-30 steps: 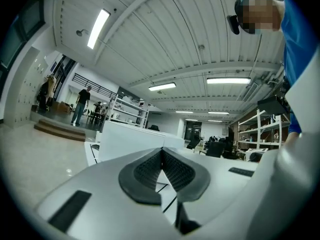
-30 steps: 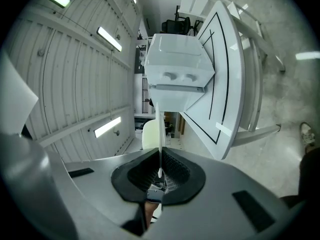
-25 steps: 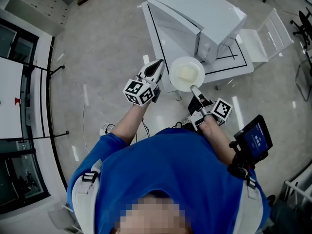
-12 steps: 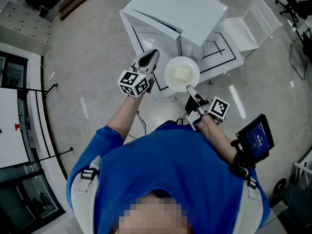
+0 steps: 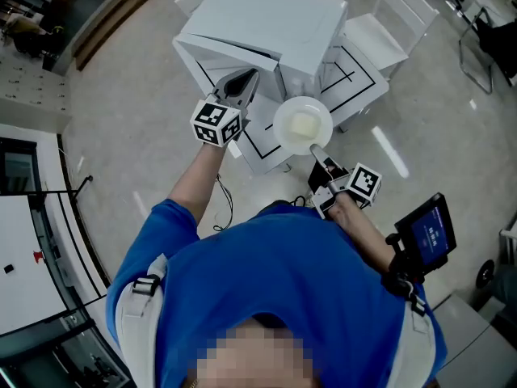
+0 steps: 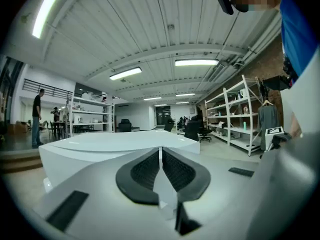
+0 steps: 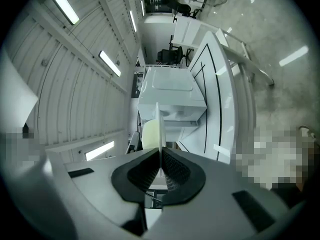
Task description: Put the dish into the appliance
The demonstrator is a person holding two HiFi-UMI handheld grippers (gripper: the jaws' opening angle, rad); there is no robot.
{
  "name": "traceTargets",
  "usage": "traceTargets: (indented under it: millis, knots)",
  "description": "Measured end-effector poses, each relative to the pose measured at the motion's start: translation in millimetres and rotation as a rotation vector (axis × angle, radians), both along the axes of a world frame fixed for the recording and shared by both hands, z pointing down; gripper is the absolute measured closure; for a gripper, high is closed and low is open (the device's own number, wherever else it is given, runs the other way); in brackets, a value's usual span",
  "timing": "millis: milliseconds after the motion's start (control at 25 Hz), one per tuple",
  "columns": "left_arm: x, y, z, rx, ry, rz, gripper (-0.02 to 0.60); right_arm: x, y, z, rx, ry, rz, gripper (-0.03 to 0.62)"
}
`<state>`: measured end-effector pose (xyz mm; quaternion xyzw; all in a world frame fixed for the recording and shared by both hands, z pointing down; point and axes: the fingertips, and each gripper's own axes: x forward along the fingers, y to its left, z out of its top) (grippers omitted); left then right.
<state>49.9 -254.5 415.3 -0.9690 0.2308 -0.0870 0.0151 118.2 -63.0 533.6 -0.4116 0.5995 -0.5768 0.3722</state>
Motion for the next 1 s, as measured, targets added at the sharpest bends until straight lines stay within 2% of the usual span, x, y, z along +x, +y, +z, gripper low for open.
traceTargets:
  millis: [240, 360, 480, 600, 760, 1000]
  knots:
    - [17.5, 4.0, -0.8, 0.100, -0.124, 0.120, 0.571, 7.4, 3.2, -1.8, 0.002, 0.010, 0.072, 0.582]
    - [26.0, 6.4, -1.5, 0.143, -0.182, 0.166, 0.483, 9.8, 2.8, -4.0, 0.005, 0.014, 0.096, 0.580]
    - [32.8, 7.9, -1.6, 0.200, -0.241, 0.190, 0.439, 11.8, 3.6, -5.0, 0.012, 0.024, 0.113, 0.580]
    - [38.8, 8.6, 0.3, 0.246, -0.294, 0.199, 0.439, 12.1, 4.8, -6.3, 0.015, 0.017, 0.128, 0.580]
    - [45.8, 7.6, 9.4, 0.268, -0.352, 0.191, 0.439, 13.6, 5.8, -6.4, 0.021, 0.031, 0.145, 0.580]
    - [48.1, -2.1, 27.3, 0.257, -0.369, 0.147, 0.439, 16.7, 5.6, -3.9, 0.022, 0.032, 0.158, 0.582]
